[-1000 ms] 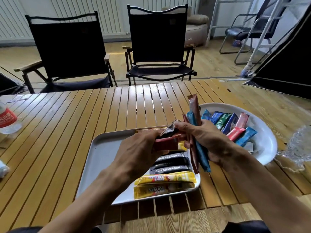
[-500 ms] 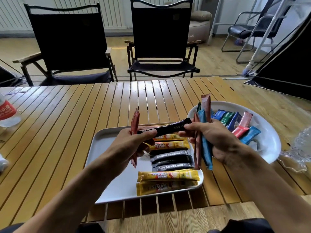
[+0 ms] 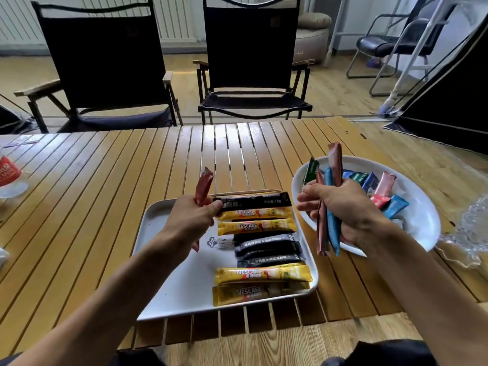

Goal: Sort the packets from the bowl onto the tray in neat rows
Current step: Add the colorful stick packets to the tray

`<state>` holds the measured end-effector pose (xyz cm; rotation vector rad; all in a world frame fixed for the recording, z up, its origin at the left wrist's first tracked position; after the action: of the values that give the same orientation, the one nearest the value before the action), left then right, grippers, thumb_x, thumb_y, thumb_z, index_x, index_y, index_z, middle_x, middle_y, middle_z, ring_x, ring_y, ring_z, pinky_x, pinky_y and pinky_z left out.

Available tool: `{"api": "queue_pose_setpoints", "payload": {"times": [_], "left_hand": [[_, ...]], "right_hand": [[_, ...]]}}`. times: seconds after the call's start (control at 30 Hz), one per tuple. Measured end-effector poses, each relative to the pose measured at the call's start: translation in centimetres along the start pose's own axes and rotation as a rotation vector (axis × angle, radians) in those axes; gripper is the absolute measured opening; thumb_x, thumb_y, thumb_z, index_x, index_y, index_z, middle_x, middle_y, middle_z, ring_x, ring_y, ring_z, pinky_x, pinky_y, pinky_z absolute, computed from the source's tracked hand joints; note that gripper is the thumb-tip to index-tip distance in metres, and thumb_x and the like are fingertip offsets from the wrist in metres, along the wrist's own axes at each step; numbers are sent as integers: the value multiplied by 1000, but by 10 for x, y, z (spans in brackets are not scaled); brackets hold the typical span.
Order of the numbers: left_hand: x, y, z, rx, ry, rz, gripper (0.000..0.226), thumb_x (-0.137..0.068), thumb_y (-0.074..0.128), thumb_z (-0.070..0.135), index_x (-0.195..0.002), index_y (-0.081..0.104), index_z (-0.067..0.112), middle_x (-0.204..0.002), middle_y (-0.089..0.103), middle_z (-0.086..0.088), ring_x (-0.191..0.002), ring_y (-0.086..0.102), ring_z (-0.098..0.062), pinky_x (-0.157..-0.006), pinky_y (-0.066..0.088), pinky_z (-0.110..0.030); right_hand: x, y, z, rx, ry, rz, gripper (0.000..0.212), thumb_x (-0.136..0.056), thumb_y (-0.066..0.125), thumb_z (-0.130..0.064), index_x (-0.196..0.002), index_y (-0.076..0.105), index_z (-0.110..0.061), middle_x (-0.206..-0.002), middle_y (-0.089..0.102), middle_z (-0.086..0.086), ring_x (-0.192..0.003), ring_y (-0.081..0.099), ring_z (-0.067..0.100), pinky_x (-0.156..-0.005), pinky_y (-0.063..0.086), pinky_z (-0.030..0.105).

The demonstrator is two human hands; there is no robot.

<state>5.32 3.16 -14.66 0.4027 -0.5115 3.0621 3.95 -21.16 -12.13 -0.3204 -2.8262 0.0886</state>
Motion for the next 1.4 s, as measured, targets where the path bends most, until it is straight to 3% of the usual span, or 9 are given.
{"api": "queue_pose_setpoints", "payload": {"times": [0.2,0.33,0.47,0.7,0.87,0.97,1.07,1.23,1.4], "left_hand": [[-9,5,-13,-67,-10,-28,16,-91,60,18,-85,67,4,-79,62,-13,-66,49,-17,-58,41,-28],[-9,8,-16,-251,151,88,16,-85,67,30,-84,65,14,-76,69,-5,-72,63,-21,-65,52,-34],[-3,7,-13,-516,348,222,29,-85,66,38,-101,60,14,-81,62,1,-75,60,-23,-65,51,-32],[0,31,-8,-671,580,-74,41,-83,69,28,-122,60,24,-118,55,4,-104,55,-16,-87,53,-37],[3,31,-7,-671,634,-30,42,-83,70,27,-124,58,24,-116,56,1,-100,57,-17,-83,55,-37],[9,29,-1,-712,690,36,46,-84,68,30,-128,55,26,-109,55,0,-90,58,-17,-76,55,-34],[12,31,3,-799,719,83,46,-85,67,32,-129,52,30,-104,51,-1,-82,56,-18,-71,55,-34],[8,29,3,-658,638,-99,54,-79,73,34,-128,53,33,-110,61,6,-96,59,-13,-80,55,-32],[4,2,5,-51,71,-381,42,-69,68,43,-100,67,15,-94,69,-1,-85,62,-13,-71,49,-25]], "right_hand": [[-2,-5,1,13,0,10,9,-92,62,-11,-95,64,-3,-87,74,15,-75,74,23,-66,52,33],[-2,-3,1,26,-7,-4,12,-92,63,-11,-98,64,-1,-87,74,15,-73,74,22,-66,51,33],[-1,-2,2,54,-12,-11,14,-92,62,-13,-99,64,-1,-89,74,14,-76,74,22,-70,52,34],[1,3,1,122,-29,-34,10,-92,62,-13,-93,65,-4,-85,74,10,-69,73,17,-66,52,32],[2,5,1,155,-55,-53,10,-91,64,-13,-92,65,-4,-85,74,11,-64,71,16,-66,53,32],[7,9,-4,149,-82,-182,24,-85,71,-22,-96,65,-1,-87,75,11,-55,64,14,-58,54,28],[15,18,-2,175,-68,-326,32,-79,75,-26,-98,66,-2,-69,70,8,-51,60,14,-50,51,23],[17,29,5,203,-97,-265,10,-84,73,-10,-87,66,-3,-66,65,8,-57,64,17,-54,51,28],[10,12,2,89,-22,-148,9,-85,71,-6,-87,63,-1,-61,64,8,-55,63,16,-58,50,30]]}}
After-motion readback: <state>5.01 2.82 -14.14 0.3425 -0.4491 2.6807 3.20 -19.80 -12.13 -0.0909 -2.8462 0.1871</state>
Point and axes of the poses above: each hand's wrist, its own x-axis away from the middle knuckle, its own y-axis out of the palm, z = x × y, the point moved 2 cm from there along -x, towards the middle knuckle
